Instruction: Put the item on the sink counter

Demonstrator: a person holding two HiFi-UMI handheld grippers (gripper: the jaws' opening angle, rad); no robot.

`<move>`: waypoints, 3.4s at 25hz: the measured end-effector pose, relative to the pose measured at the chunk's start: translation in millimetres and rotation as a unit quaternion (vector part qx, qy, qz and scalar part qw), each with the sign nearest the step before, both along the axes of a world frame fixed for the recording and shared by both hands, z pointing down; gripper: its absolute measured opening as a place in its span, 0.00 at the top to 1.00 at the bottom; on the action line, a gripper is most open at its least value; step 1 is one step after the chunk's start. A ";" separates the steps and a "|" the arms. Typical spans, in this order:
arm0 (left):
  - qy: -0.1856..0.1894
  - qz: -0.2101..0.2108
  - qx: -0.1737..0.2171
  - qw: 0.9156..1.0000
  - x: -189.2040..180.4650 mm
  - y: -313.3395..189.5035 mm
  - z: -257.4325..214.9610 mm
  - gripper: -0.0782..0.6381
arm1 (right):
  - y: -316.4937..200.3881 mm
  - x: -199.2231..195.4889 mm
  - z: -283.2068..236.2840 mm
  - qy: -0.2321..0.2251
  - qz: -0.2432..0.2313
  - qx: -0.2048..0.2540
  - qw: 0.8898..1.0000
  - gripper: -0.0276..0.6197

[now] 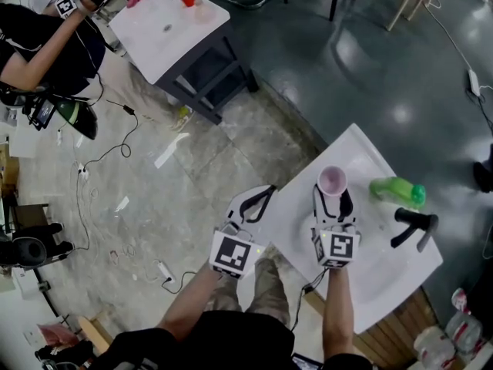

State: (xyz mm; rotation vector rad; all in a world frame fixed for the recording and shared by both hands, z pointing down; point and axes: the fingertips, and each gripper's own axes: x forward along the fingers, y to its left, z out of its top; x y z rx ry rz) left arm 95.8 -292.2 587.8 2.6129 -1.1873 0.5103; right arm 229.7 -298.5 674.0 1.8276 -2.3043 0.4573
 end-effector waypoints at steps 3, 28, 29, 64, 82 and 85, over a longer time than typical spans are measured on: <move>-0.009 0.007 0.007 1.000 -0.9 -2.8 1.2 0.89 | -1.8 -1.3 4.5 0.001 0.001 0.001 1.000 0.54; 0.010 0.001 -0.020 1.000 -8.7 6.4 13.2 0.89 | -2.0 -6.4 2.3 0.031 0.000 -0.006 0.999 0.50; 0.011 0.001 -0.019 1.000 -9.9 7.1 11.1 0.89 | -1.5 -6.8 -0.3 0.030 0.003 -0.002 1.000 0.50; 0.061 0.110 0.087 0.988 -45.9 91.1 -149.8 0.89 | 137.6 -12.9 -199.7 0.069 0.149 0.097 0.982 0.72; 0.092 0.176 0.108 0.974 -91.1 153.3 -206.7 0.89 | 245.7 -69.4 -255.1 0.093 0.229 0.096 0.964 0.87; 0.093 0.185 0.109 0.972 -99.5 164.0 -209.6 0.89 | 261.3 -80.6 -256.9 0.094 0.239 0.094 0.962 0.89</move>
